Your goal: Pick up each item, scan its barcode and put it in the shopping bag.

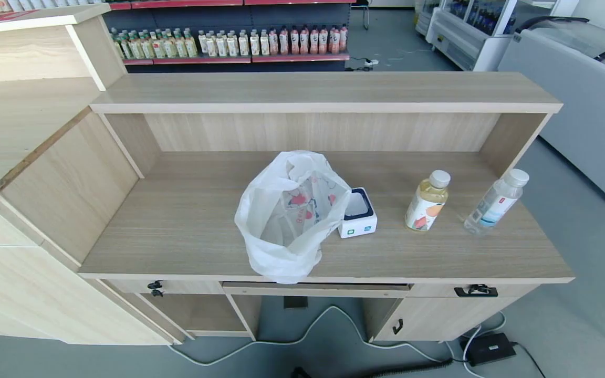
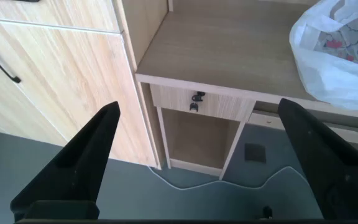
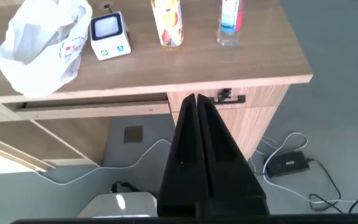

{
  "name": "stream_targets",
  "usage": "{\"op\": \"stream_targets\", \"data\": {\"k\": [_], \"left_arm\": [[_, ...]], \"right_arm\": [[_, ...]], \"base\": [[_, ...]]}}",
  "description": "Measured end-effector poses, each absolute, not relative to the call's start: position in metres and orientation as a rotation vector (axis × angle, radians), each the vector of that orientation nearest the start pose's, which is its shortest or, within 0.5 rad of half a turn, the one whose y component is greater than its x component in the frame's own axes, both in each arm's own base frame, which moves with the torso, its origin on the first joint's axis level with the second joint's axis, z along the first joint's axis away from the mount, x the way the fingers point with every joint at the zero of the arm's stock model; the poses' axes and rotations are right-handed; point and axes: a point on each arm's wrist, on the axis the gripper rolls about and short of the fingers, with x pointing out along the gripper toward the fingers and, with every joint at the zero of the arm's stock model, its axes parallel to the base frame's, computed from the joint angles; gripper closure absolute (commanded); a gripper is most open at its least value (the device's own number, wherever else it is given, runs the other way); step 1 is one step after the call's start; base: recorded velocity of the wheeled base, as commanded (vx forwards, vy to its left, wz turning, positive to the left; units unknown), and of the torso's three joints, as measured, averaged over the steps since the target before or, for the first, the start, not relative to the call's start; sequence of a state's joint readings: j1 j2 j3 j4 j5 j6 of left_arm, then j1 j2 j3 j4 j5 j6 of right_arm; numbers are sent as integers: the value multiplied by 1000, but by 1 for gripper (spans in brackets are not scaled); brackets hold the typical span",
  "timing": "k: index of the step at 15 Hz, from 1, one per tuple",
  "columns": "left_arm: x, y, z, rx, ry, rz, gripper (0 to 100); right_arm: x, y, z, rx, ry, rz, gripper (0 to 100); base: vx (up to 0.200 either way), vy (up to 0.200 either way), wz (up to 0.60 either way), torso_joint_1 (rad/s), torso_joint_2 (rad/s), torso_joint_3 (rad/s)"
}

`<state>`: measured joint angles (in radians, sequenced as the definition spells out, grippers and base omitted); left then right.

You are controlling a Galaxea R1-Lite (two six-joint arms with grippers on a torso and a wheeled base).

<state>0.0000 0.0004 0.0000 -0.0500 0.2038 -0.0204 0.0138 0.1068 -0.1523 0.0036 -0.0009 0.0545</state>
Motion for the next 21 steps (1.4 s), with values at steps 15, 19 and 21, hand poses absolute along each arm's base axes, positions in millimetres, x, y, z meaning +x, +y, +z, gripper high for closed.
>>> {"op": "stream_targets", "data": {"k": [15,19,21], "left_arm": [[-23,5,81,-26,-52,204,0],[-23,5,81,-26,-52,204,0],[-23,5,81,-26,-52,204,0]], "right_arm": [[191,-31,210,67,169,-159,0],[249,-35,177,29,172,-137,0],[269,-31,159,38,181,-112,0]], "base": [[0,0,0,0,0,0],[0,0,0,0,0,0],[0,0,0,0,0,0]]}}
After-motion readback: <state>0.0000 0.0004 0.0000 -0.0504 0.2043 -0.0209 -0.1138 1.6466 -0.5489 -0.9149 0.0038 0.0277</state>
